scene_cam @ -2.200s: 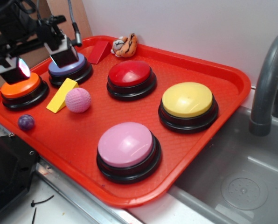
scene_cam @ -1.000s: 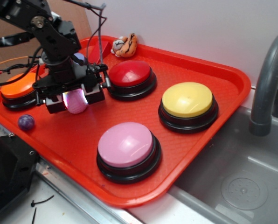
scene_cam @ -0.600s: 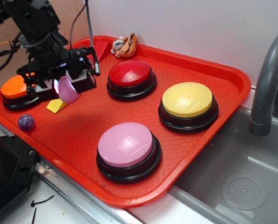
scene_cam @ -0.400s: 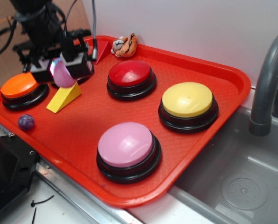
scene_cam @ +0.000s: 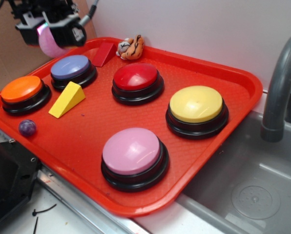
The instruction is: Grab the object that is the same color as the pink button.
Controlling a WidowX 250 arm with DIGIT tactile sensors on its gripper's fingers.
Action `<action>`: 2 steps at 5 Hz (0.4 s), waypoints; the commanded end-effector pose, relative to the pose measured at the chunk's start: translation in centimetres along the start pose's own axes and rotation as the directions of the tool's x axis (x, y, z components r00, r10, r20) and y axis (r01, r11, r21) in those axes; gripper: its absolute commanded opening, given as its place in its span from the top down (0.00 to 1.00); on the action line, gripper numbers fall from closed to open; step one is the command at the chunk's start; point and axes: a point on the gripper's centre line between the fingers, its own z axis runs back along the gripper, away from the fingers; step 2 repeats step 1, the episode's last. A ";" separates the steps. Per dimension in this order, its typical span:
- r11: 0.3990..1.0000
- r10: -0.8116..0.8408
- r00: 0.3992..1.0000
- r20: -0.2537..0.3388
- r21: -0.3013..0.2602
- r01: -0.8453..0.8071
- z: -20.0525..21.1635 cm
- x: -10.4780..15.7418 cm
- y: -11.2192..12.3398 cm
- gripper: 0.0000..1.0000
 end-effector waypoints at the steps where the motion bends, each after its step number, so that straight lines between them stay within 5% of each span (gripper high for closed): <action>1: 0.999 -0.036 0.999 0.035 0.039 0.034 2.9 1.5 0.4 1.00; 2: 0.999 -0.036 0.999 0.035 0.039 0.034 2.9 1.5 0.4 1.00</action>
